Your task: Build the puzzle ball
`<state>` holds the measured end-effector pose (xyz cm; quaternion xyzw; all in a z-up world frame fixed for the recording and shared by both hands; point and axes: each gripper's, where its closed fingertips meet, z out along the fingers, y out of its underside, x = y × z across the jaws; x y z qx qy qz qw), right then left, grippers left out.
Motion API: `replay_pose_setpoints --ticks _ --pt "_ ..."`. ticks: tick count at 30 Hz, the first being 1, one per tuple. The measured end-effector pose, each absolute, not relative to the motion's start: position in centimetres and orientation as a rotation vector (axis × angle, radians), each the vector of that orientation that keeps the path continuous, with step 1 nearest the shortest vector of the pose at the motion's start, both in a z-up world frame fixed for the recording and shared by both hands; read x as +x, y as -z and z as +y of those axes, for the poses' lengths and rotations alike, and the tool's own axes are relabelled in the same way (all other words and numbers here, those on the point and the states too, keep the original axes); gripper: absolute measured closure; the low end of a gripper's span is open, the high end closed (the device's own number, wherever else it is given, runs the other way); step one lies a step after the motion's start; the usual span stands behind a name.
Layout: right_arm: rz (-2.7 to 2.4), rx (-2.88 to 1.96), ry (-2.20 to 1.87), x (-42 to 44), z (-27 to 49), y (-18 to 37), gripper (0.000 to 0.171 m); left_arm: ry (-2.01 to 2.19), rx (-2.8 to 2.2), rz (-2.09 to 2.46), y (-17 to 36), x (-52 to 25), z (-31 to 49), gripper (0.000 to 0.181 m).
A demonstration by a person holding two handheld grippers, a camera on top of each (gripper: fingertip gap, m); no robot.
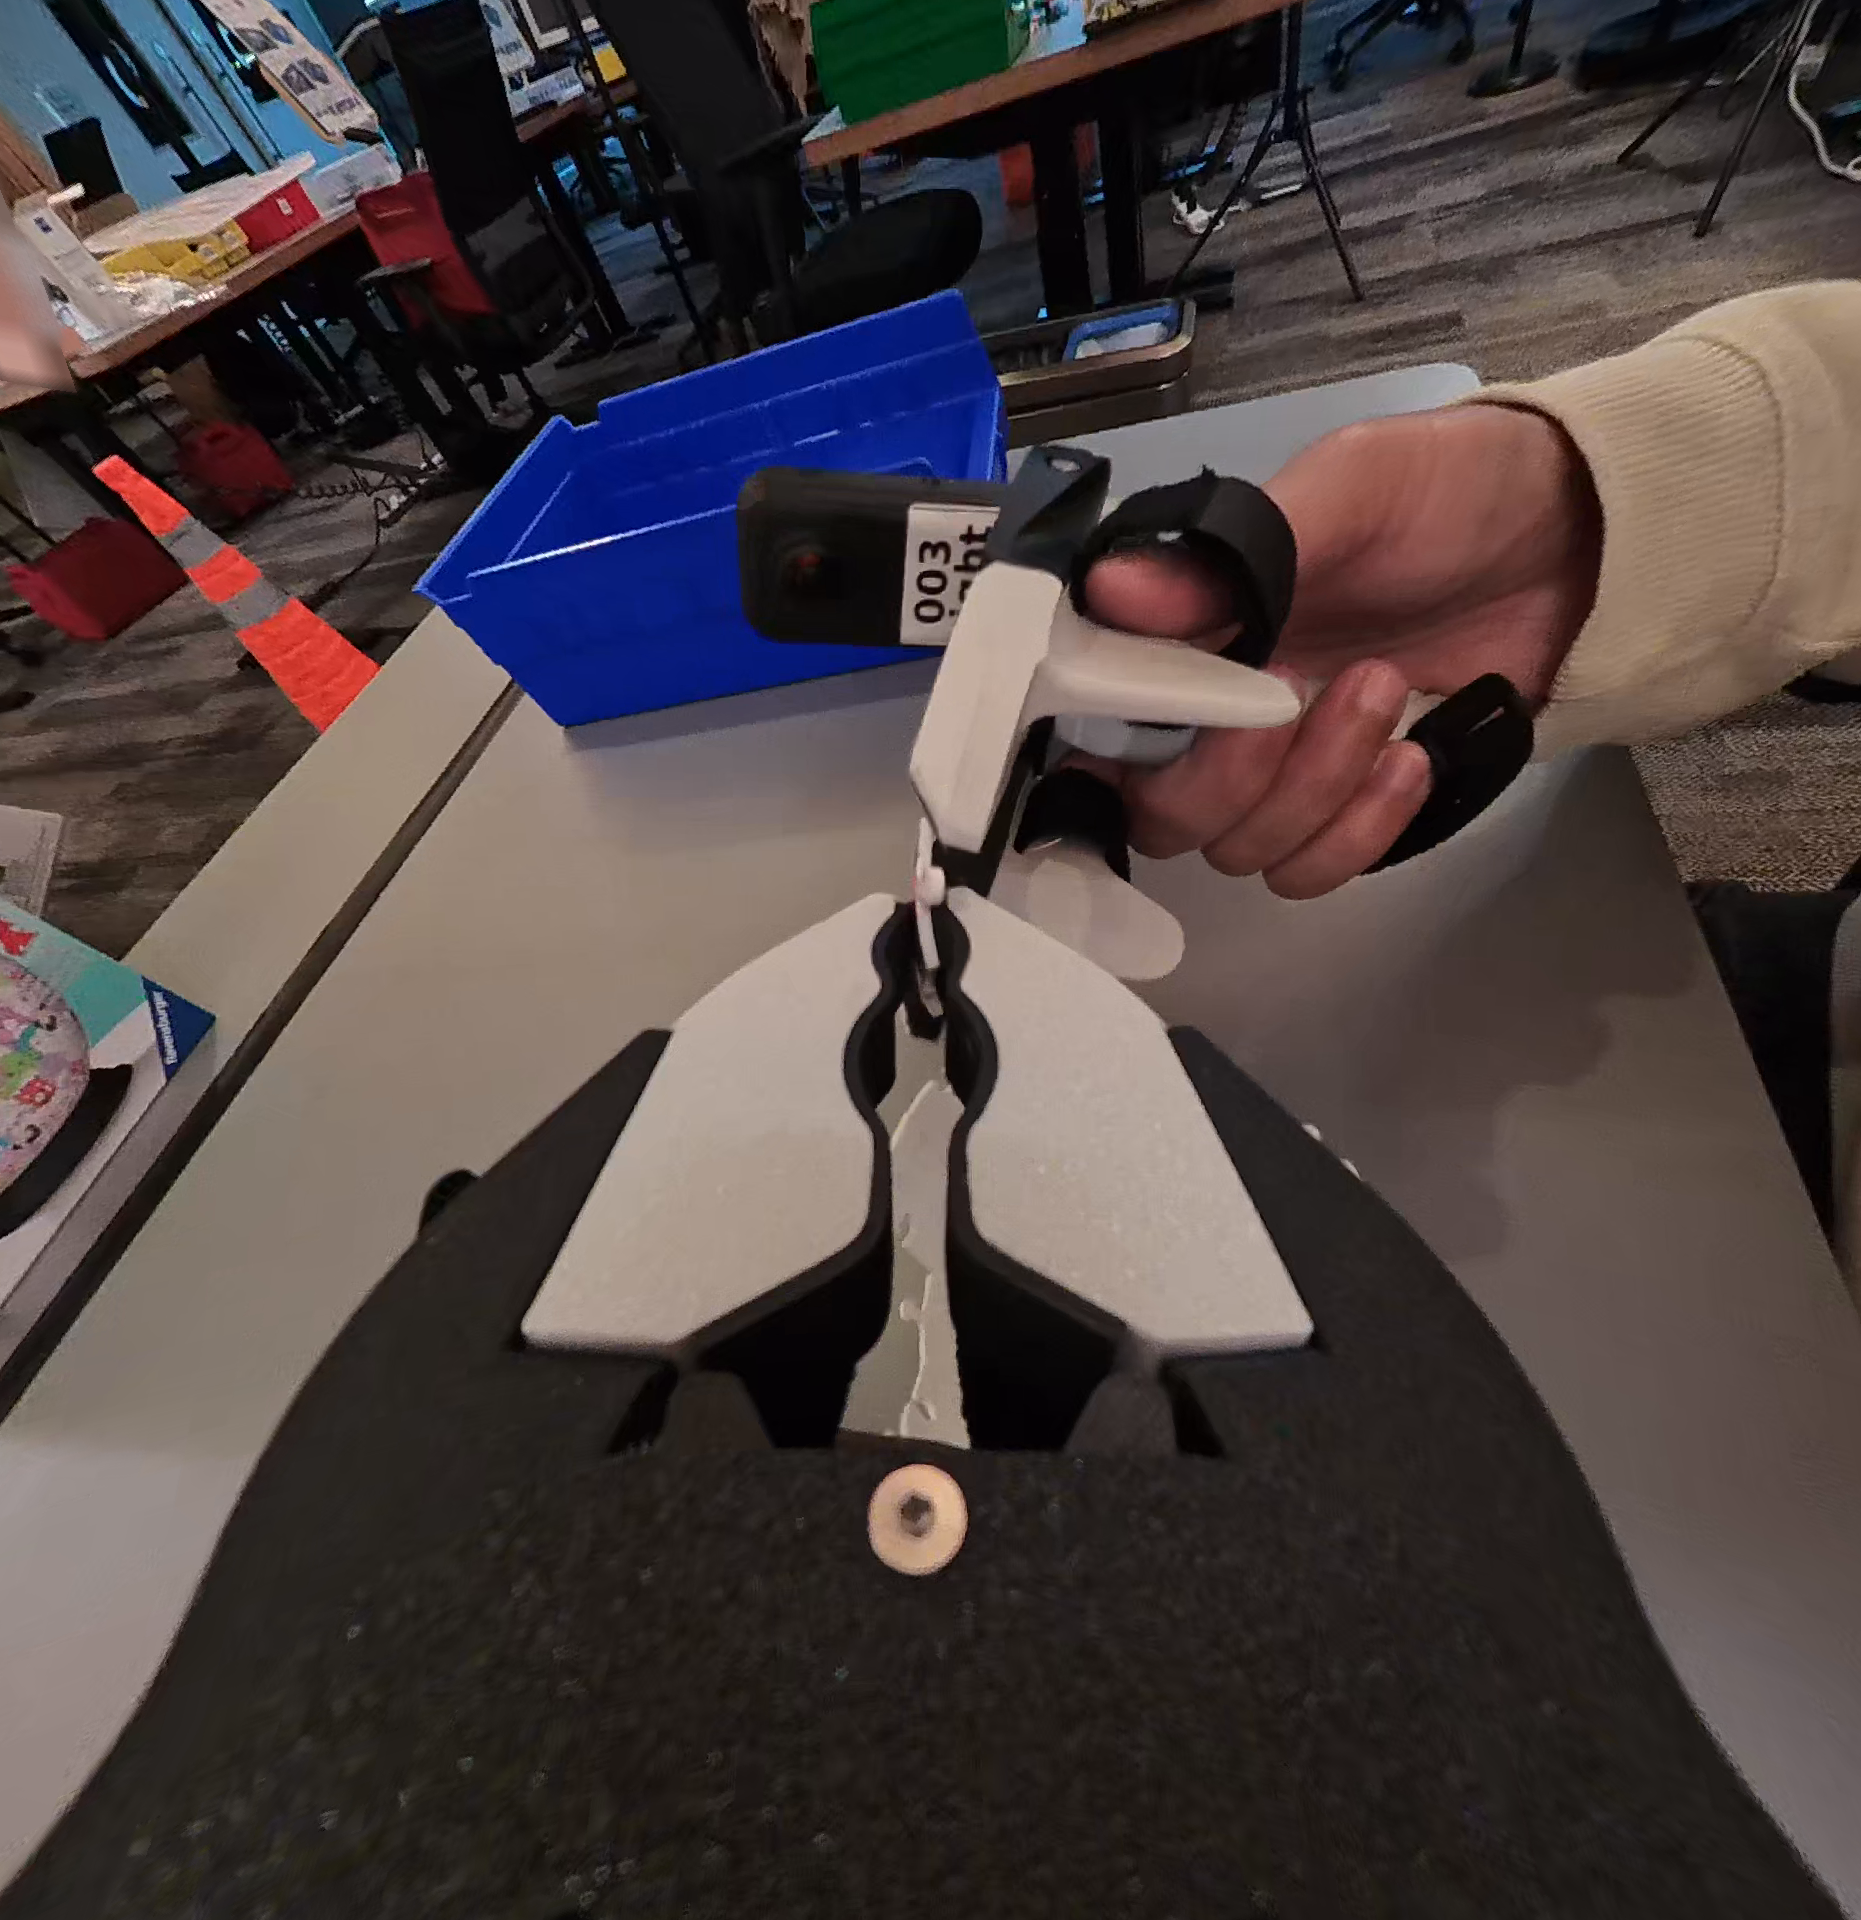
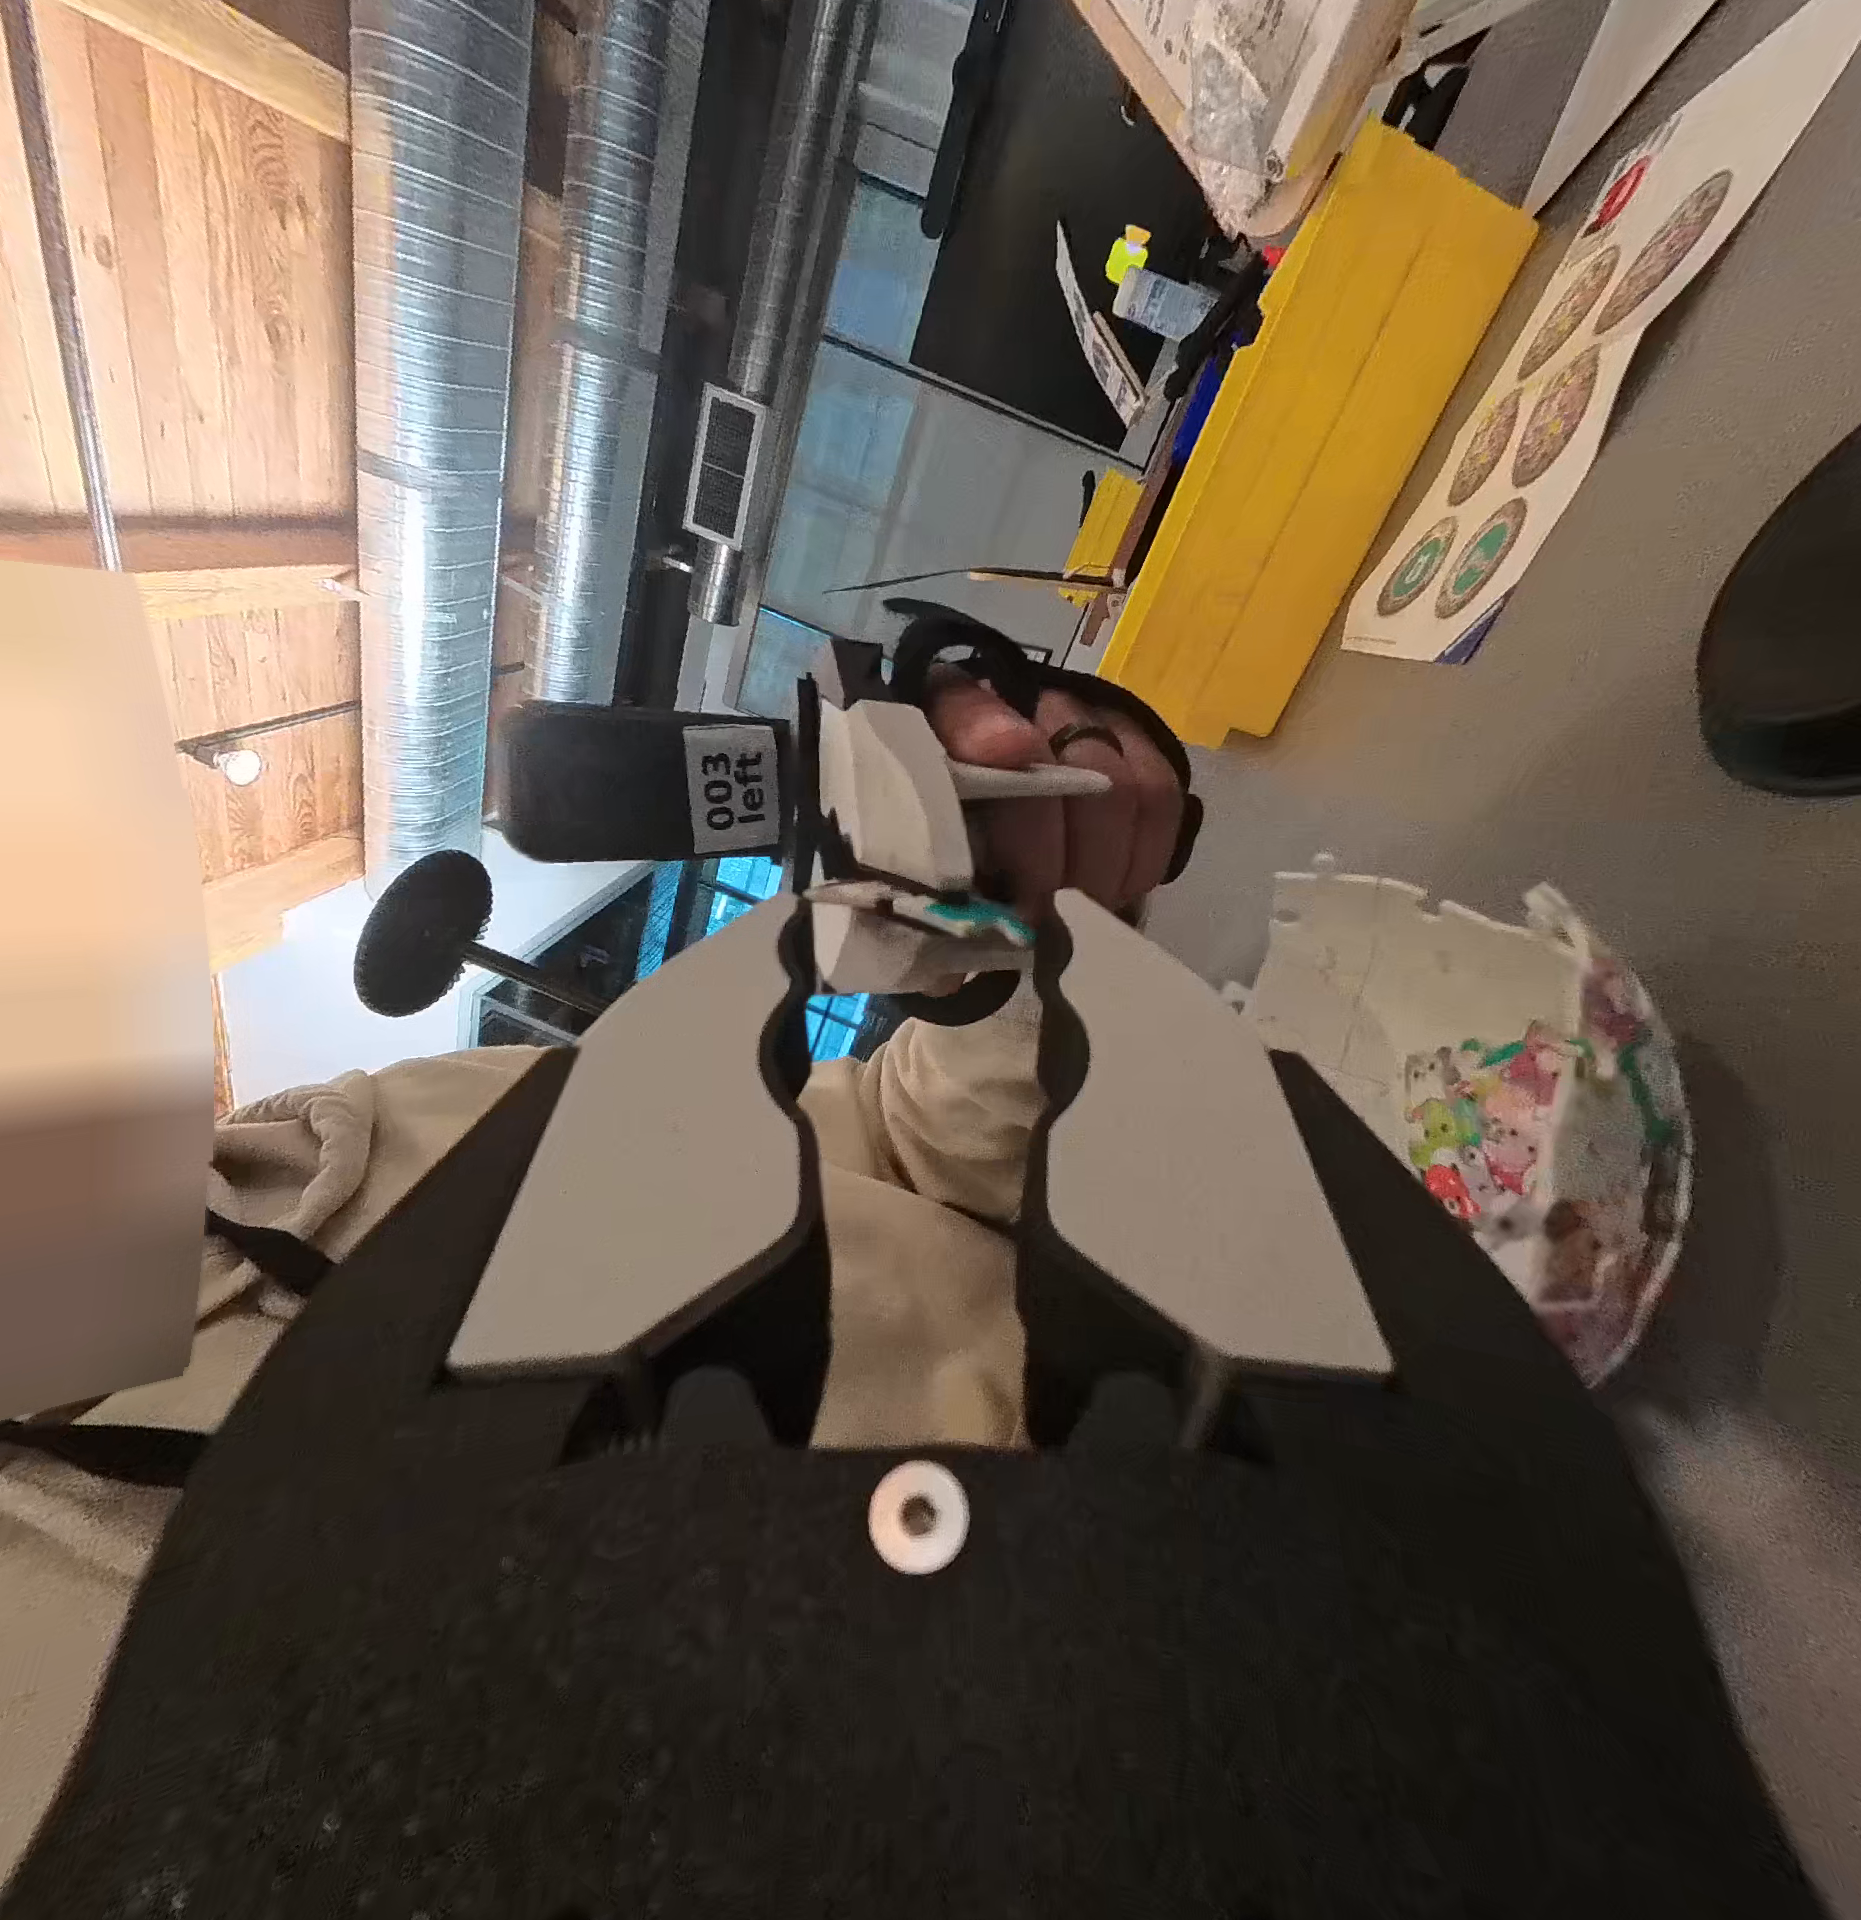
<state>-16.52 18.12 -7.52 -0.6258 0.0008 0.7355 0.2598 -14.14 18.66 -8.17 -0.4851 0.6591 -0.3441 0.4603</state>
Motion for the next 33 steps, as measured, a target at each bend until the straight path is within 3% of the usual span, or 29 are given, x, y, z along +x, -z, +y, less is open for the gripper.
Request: replay_pose_setpoints --ticks 1,2,4,7,9,11,14,21,31,33 --pt "-0.002 -1.681 -2.01 -16.5 18.0 7.4 0.135 0.846 -1.186 1.622 8.1 -14.2 18.5 0.177" --pt "0.006 -1.644 -2.032 -16.2 18.0 7.0 0.158 0.844 -1.185 1.609 7.9 -14.2 18.5 0.173" --pt "-0.021 -1.648 -2.023 -16.0 18.0 7.1 0.171 0.844 -1.215 1.598 7.9 -14.4 18.6 0.158" --pt "-0.041 -1.689 -1.954 -15.1 18.3 7.3 0.171 0.885 -1.24 1.563 7.9 -15.2 18.6 0.179" --pt "-0.052 -1.744 -1.872 -14.5 18.9 8.1 0.167 0.914 -1.304 1.529 8.3 -15.4 19.4 0.179" --pt "-0.113 -1.843 -1.73 -14.4 19.6 9.8 0.144 0.993 -1.334 1.471 8.3 -15.3 19.7 0.179" --pt "-0.237 -1.713 -1.756 -14.9 19.1 8.6 0.143 1.223 -1.353 1.392 7.2 -15.2 19.2 0.179" --pt "-0.406 -1.514 -1.626 -15.8 18.3 5.9 0.165 1.599 -1.365 1.234 6.2 -15.1 18.7 0.179" --pt "-0.45 -1.583 -1.515 -15.8 18.4 6.9 0.17 1.664 -1.406 1.215 6.8 -14.8 18.5 0.179" --pt "-0.454 -1.614 -1.438 -15.4 18.7 7.1 0.171 1.67 -1.4 1.203 6.5 -14.9 18.6 0.17"
